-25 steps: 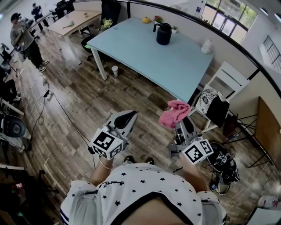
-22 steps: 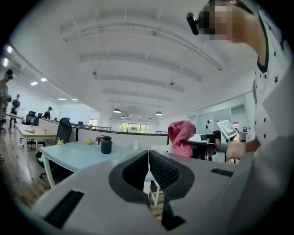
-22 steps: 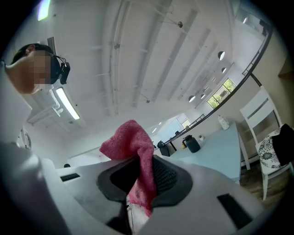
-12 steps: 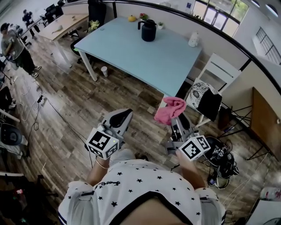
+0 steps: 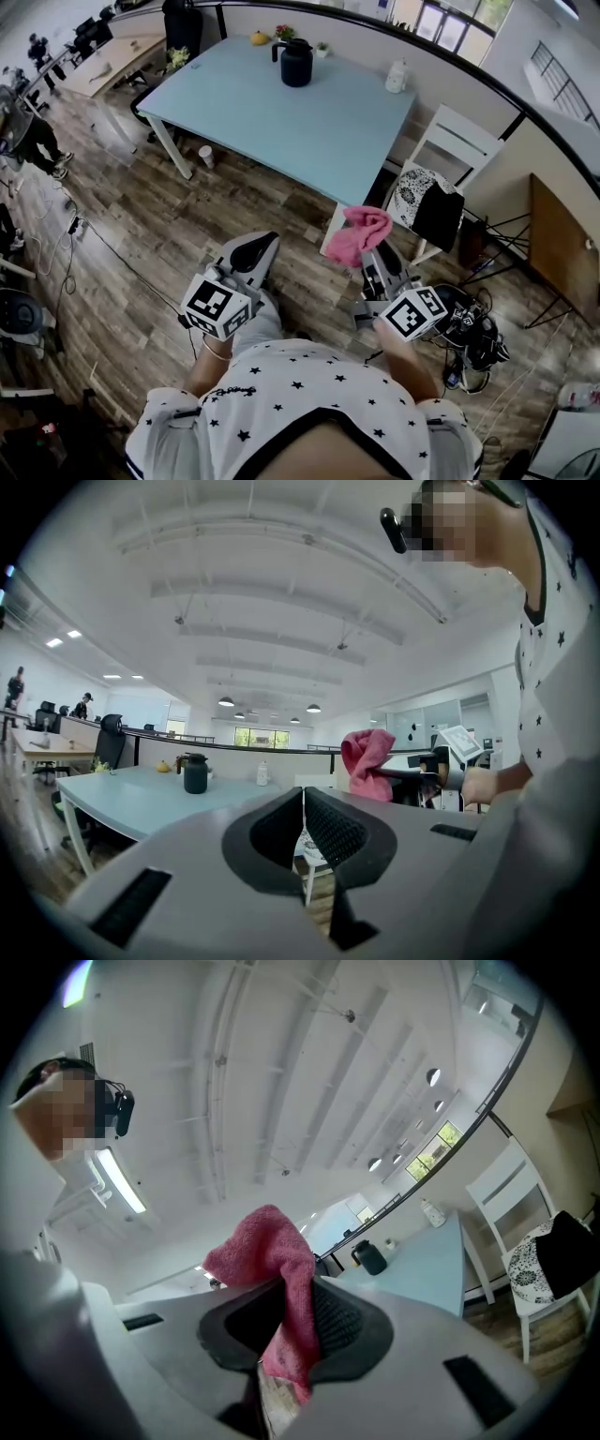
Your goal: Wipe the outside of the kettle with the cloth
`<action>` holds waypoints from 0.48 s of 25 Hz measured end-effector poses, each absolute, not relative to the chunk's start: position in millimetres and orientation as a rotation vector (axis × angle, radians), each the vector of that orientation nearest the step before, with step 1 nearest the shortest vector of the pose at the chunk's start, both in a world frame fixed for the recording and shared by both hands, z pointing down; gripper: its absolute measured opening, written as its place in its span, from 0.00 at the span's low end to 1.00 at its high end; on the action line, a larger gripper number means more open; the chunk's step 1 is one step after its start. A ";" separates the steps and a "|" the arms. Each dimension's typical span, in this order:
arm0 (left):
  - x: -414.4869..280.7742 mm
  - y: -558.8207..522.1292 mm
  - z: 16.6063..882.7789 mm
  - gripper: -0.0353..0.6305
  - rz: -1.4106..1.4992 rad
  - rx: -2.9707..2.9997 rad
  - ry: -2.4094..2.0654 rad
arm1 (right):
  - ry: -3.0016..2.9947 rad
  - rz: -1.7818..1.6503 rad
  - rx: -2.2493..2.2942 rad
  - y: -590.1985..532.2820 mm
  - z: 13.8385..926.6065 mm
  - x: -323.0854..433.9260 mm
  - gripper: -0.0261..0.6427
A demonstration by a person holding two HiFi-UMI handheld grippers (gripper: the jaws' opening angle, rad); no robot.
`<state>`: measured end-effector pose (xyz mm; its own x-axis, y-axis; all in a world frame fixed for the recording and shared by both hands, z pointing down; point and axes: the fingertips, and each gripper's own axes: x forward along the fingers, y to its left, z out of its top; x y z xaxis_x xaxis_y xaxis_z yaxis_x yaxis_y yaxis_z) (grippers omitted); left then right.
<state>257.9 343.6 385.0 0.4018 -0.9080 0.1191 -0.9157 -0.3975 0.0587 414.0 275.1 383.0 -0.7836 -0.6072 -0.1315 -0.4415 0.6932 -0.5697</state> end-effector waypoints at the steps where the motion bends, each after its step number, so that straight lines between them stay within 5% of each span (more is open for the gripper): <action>1: 255.1 337.6 384.7 0.10 0.098 2.539 -1.647 | 2.591 -0.757 -0.839 269.9 383.3 411.8 0.16; 12: 193.5 269.6 387.6 0.10 0.044 2.564 -1.610 | 2.590 -0.744 -0.891 208.9 383.7 353.5 0.16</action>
<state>193.5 269.6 387.6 0.4360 -0.8959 0.0854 -0.8993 -0.4299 0.0809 353.5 208.9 383.7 -0.7619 -0.6380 -0.1116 -0.4814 0.6730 -0.5615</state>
